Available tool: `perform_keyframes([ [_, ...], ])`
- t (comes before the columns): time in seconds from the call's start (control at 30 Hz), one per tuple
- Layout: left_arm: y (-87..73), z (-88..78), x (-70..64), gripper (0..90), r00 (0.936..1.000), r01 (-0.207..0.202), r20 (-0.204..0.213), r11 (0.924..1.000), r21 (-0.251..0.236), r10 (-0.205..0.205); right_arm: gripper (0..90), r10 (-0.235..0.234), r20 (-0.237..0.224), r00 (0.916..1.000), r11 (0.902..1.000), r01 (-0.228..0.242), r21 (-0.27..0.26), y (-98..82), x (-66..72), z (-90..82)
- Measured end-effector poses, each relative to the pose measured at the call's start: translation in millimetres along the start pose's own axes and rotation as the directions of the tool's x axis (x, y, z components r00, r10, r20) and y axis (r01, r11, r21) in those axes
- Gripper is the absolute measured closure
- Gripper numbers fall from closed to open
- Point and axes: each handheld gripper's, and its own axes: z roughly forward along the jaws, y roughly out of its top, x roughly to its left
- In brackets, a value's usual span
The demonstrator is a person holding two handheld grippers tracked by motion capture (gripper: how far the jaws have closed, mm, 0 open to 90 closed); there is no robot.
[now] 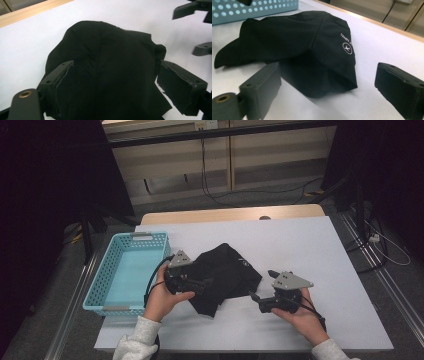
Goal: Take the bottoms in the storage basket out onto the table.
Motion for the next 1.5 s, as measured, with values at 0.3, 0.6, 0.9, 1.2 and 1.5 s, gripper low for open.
perform_keyframes([
  [0.3, -3.7, -3.3, -2.4, 15.7, 0.9998, -0.001, -0.018, 1.0, -0.001, 0.001, 10.5, -0.019, 0.021, 0.9996, 0.999, 0.018, 0.042, 7.2, -1.8, 21.9],
  [0.6, -5.2, -6.7, -4.7, 15.8, 0.9999, 0.005, -0.012, 1.0, -0.004, -0.006, 22.5, -0.097, 0.015, 0.9951, 0.9899, 0.095, 0.105, 11.8, 2.0, 43.0],
  [0.9, -6.6, -6.9, -4.5, 15.9, 0.9999, 0.005, -0.014, 1.0, -0.001, -0.005, 43.2, -0.171, 0.021, 0.9851, 0.9743, 0.166, 0.153, 16.3, 4.8, 60.4],
  [1.2, -7.8, -4.2, -4.8, 16.0, 0.9999, 0.009, -0.008, 0.9999, 0.008, -0.009, 79.5, -0.15, -0.006, 0.9887, 0.9874, 0.15, 0.051, 30.7, 2.3, 58.2],
  [1.5, -7.5, 0.1, -9.5, 16.1, 0.9999, 0.008, 0.009, 0.9999, 0.011, -0.008, 87.9, -0.003, 0.076, 0.9971, 0.9993, 0.005, -0.038, 35.4, -34.4, 24.2],
])
